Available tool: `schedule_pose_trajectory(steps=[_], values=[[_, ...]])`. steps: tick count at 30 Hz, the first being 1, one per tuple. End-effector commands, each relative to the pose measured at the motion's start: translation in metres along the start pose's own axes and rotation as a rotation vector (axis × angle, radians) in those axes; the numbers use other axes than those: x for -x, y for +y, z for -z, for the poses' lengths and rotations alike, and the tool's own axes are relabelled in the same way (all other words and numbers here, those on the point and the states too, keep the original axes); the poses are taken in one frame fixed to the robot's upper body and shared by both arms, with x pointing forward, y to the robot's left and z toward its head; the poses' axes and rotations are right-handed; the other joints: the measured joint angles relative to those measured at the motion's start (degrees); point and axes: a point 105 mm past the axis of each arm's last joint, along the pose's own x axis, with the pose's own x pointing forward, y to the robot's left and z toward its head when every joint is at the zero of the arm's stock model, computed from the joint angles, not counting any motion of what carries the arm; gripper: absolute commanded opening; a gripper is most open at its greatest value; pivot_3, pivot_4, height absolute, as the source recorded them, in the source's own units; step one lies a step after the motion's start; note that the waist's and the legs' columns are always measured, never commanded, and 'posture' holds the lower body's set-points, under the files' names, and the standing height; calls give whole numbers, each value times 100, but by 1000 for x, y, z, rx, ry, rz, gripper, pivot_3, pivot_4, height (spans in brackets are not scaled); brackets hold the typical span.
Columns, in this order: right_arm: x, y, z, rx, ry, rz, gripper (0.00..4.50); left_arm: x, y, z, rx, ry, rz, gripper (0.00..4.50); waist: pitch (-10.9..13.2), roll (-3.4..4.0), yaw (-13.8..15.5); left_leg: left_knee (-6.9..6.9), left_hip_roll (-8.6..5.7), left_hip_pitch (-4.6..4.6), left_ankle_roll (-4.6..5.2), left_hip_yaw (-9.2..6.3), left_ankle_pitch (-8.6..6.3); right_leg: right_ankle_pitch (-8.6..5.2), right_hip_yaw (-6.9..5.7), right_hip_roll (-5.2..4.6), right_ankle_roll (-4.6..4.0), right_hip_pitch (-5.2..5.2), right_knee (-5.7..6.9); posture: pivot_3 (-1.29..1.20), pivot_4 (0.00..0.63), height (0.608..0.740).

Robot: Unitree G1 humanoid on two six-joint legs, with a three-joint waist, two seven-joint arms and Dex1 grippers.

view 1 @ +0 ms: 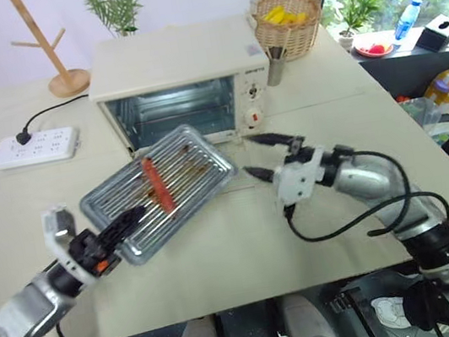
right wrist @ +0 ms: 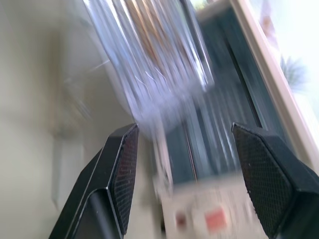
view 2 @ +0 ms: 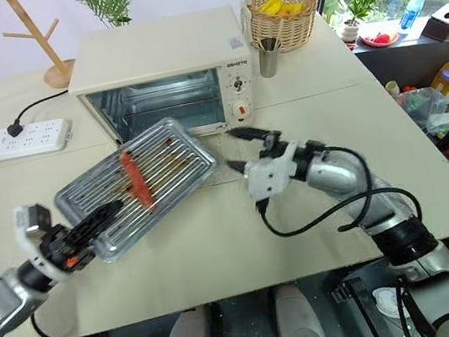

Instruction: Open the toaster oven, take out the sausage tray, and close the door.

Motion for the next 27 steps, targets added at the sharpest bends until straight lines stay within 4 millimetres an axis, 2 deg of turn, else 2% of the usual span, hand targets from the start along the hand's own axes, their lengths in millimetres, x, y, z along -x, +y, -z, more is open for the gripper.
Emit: schedule_pose_trajectory(steps=[1, 7, 10, 13, 17, 18, 21, 27], values=[[12, -13, 21, -101, 85, 60, 3008, 22, -15, -11, -56, -158, 27, 0, 0, -1, -6, 0, 1, 0, 0, 0, 0, -1, 0, 0, -2, 2, -1, 0, 150, 740], [11, -2, 53, -216, 181, 46, 3008, 68, -7, -13, -39, -440, -75, 0, -1, -2, 0, 1, 2, 1, 0, 9, 0, -3, 2, -2, -5, 5, -13, 0, 150, 740], [1, 11, 62, -245, 195, -2, 3008, 98, -5, -29, -40, -678, -105, 0, -1, -2, 9, 4, 0, -1, 0, 17, 0, -4, 0, 0, -7, 6, -14, 0, 150, 740], [-6, 19, 64, -259, 190, -36, 2206, 111, -4, -37, -36, -794, -114, 0, -6, -10, 15, 9, -2, -1, 0, 21, 0, -2, -2, 7, -9, 9, -14, 0, 150, 740], [-16, 38, 65, -269, 185, -121, 223, 124, 2, -50, -17, -898, -118, 0, -8, -13, 21, 9, -5, -3, 0, 18, 0, -2, -2, 11, -9, 11, -15, 0, 150, 740], [-17, 42, 65, -270, 185, -137, 97, 126, 3, -53, -12, -920, -116, 0, -9, -15, 17, 9, -6, -3, 0, 18, 0, -2, -2, 12, -9, 12, -16, 0, 150, 740], [-20, 53, 65, -267, 175, -190, 97, 134, 6, -58, -8, -967, -124, 0, -9, -16, 2, 8, -6, -3, 0, 19, 0, -2, -3, 14, -9, 12, -16, 0, 150, 740], [-27, 62, 66, -256, 169, -218, 97, 140, 13, -61, 10, -991, -150, 0, -14, -24, -9, 8, -2, 0, 0, 18, 0, -2, -2, 23, -9, 12, -16, 0, 150, 740]])
